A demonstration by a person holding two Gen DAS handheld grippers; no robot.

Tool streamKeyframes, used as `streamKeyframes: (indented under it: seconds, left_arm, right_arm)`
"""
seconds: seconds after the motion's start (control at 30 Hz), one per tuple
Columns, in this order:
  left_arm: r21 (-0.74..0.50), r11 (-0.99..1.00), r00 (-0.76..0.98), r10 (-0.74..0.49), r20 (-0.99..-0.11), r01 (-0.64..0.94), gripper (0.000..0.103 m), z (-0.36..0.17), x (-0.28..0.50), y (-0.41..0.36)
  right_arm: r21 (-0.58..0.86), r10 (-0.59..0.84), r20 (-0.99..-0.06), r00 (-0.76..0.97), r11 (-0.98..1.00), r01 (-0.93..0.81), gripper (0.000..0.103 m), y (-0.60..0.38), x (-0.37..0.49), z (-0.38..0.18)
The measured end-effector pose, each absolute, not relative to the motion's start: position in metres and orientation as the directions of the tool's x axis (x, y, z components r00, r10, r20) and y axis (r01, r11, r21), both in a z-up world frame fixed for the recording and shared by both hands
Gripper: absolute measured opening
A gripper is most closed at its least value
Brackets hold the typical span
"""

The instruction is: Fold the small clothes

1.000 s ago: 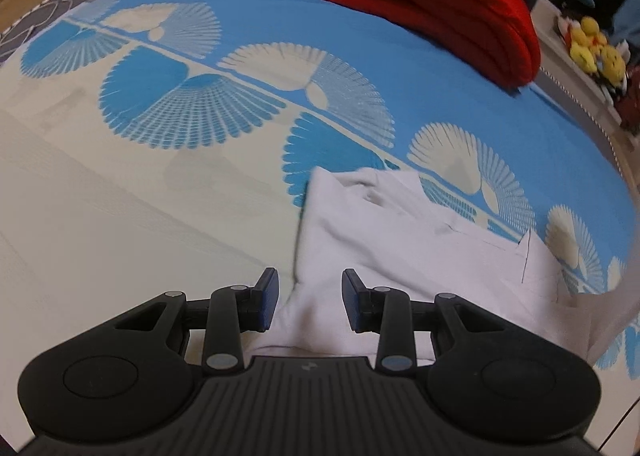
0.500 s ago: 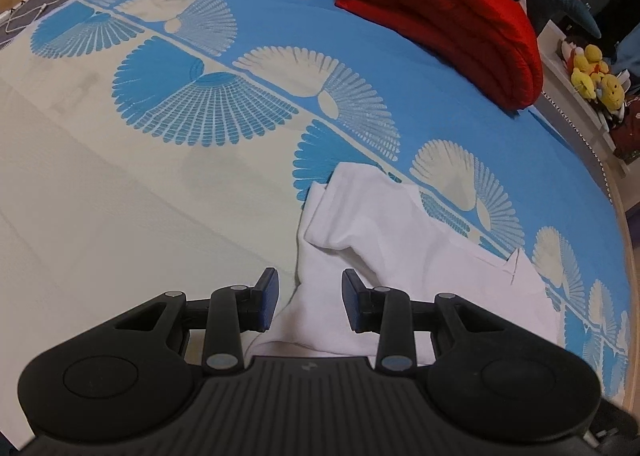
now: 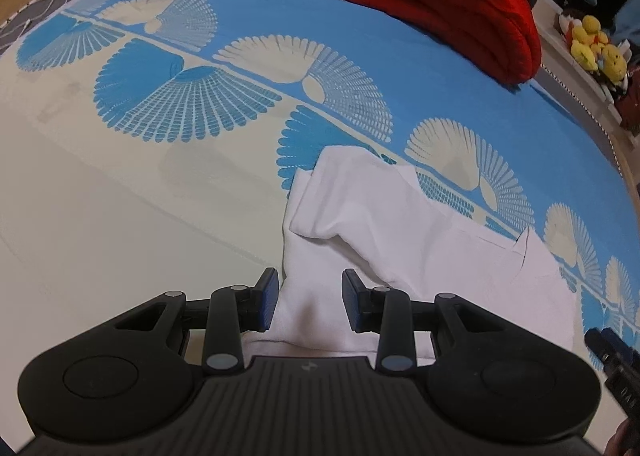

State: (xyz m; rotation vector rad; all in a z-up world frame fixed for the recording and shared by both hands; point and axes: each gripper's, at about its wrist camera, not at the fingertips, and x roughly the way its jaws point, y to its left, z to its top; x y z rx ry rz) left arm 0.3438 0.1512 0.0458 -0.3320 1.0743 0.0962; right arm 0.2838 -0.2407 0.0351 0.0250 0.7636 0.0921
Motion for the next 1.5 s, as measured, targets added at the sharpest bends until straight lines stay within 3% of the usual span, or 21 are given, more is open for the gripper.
streamKeyframes:
  seconds: [0.2,0.43,0.53,0.8,0.83,0.9,0.93,1.07,1.17,1.27,1.3,1.37,1.43,1.47,1.5]
  left_arm:
    - [-0.298,0.889,0.472,-0.109,-0.875,-0.347,0.039,0.034,0.351,0.178]
    - [-0.433,0.827,0.493,-0.226,-0.84,-0.358,0.039,0.007,0.359,0.174]
    - [-0.52,0.776,0.53,-0.291,-0.797,-0.357,0.039,-0.007,0.364,0.17]
    - [-0.583,0.693,0.548,-0.315,-0.775,-0.425,0.038,-0.044,0.393,0.153]
    - [-0.586,0.693,0.552,-0.316,-0.771,-0.421,0.036,-0.045,0.396,0.15]
    - [-0.548,0.72,0.541,-0.283,-0.792,-0.426,0.003,-0.046,0.4,0.145]
    - [-0.51,0.74,0.531,-0.245,-0.811,-0.439,0.003,-0.041,0.398,0.144]
    - [-0.501,0.744,0.562,-0.206,-0.801,-0.443,0.003,0.008,0.376,0.14]
    - [-0.385,0.819,0.561,-0.094,-0.822,-0.426,0.004,0.039,0.35,0.128]
    - [-0.292,0.792,0.418,-0.051,-0.907,-0.535,0.007,0.013,0.343,0.147]
    - [-0.285,0.769,0.364,-0.073,-0.928,-0.573,0.007,0.001,0.344,0.157]
    - [-0.264,0.768,0.342,-0.062,-0.938,-0.583,0.008,-0.003,0.345,0.165]
    - [-0.245,0.795,0.381,-0.019,-0.924,-0.555,0.019,0.013,0.342,0.163]
    - [-0.246,0.802,0.41,-0.001,-0.912,-0.544,0.029,0.021,0.339,0.161]
    - [-0.239,0.811,0.437,0.023,-0.899,-0.535,0.031,0.029,0.336,0.159]
  right_arm:
    - [0.108,0.022,-0.656,0.754,0.992,0.065,0.047,-0.273,0.296,0.044]
    - [0.277,0.037,-0.719,0.694,0.931,0.238,0.047,-0.315,0.305,0.024]
    - [0.306,0.036,-0.744,0.668,0.906,0.292,0.047,-0.325,0.305,0.014]
    - [0.322,0.026,-0.782,0.622,0.872,0.368,0.047,-0.34,0.305,-0.001]
    - [0.323,0.032,-0.788,0.615,0.871,0.369,0.047,-0.34,0.305,-0.003]
    - [0.339,0.066,-0.808,0.586,0.865,0.37,0.047,-0.336,0.307,-0.011]
    - [0.348,0.08,-0.816,0.572,0.858,0.376,0.047,-0.335,0.308,-0.015]
    - [0.352,0.087,-0.842,0.533,0.836,0.42,0.047,-0.331,0.312,-0.03]
    - [0.32,0.048,-0.877,0.479,0.802,0.505,0.047,-0.337,0.312,-0.043]
    - [0.186,-0.06,-0.934,0.351,0.758,0.625,0.047,-0.351,0.307,-0.059]
    - [0.18,-0.061,-0.945,0.322,0.726,0.664,0.054,-0.358,0.303,-0.065]
    - [0.178,-0.076,-0.946,0.314,0.691,0.701,0.054,-0.362,0.298,-0.062]
    - [0.121,-0.166,-0.926,0.338,0.719,0.685,0.052,-0.351,0.298,-0.047]
    - [0.085,-0.221,-0.908,0.357,0.735,0.672,0.052,-0.345,0.298,-0.039]
    - [0.064,-0.247,-0.899,0.362,0.743,0.666,0.051,-0.342,0.299,-0.035]
